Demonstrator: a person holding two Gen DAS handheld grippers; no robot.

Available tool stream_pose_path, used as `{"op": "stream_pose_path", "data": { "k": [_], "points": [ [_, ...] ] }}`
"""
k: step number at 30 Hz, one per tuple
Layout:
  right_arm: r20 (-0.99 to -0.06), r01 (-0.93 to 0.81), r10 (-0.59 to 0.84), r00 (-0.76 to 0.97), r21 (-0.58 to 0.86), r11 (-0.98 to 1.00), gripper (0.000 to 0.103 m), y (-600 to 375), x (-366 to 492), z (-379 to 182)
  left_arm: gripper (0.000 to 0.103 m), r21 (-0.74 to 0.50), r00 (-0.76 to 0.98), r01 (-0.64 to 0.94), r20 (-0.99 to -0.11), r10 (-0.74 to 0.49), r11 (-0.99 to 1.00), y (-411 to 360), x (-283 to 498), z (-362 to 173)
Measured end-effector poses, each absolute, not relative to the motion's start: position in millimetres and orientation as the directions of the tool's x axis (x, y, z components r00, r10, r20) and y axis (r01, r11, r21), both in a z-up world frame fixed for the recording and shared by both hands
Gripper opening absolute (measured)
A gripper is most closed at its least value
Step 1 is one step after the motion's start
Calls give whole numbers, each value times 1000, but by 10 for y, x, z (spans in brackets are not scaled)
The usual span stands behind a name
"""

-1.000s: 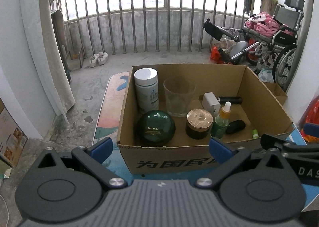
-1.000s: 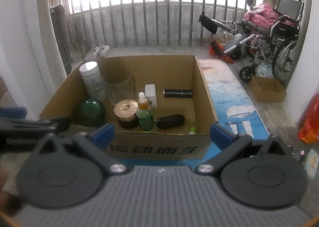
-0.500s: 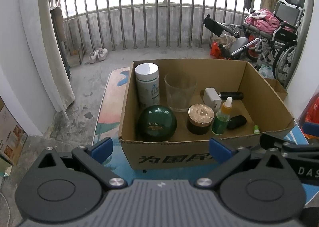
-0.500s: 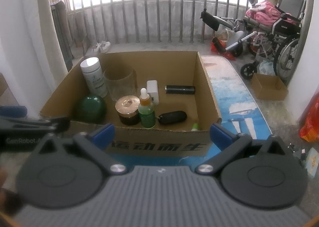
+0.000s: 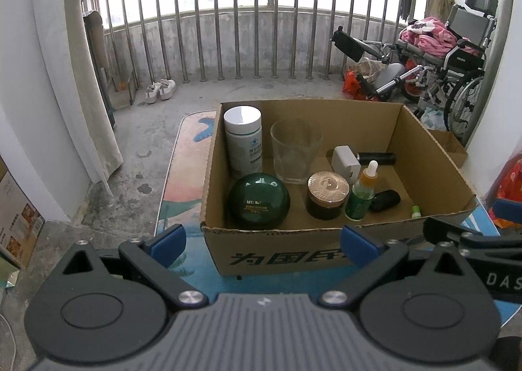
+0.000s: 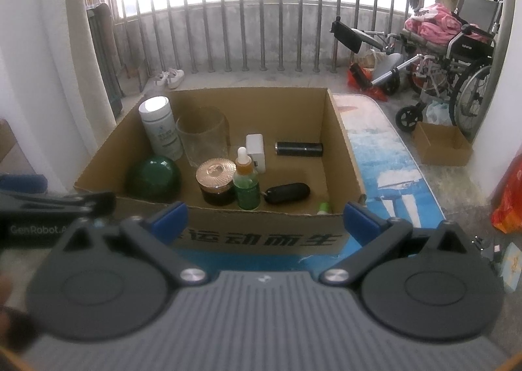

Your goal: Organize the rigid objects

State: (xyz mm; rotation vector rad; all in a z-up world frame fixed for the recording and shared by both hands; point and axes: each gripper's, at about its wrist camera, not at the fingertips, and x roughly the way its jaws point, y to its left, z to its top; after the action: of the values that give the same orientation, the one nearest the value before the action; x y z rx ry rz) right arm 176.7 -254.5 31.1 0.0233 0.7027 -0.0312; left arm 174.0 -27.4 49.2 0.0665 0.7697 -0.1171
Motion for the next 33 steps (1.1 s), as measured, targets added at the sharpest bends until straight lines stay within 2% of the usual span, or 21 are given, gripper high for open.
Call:
{"op": "stream_pose_path", "data": {
  "k": [33],
  "points": [
    [-647, 40, -23, 762, 11, 999, 102, -2542, 1751, 345, 100, 13, 713, 133, -696, -86, 991, -259, 1736, 507]
  ]
}}
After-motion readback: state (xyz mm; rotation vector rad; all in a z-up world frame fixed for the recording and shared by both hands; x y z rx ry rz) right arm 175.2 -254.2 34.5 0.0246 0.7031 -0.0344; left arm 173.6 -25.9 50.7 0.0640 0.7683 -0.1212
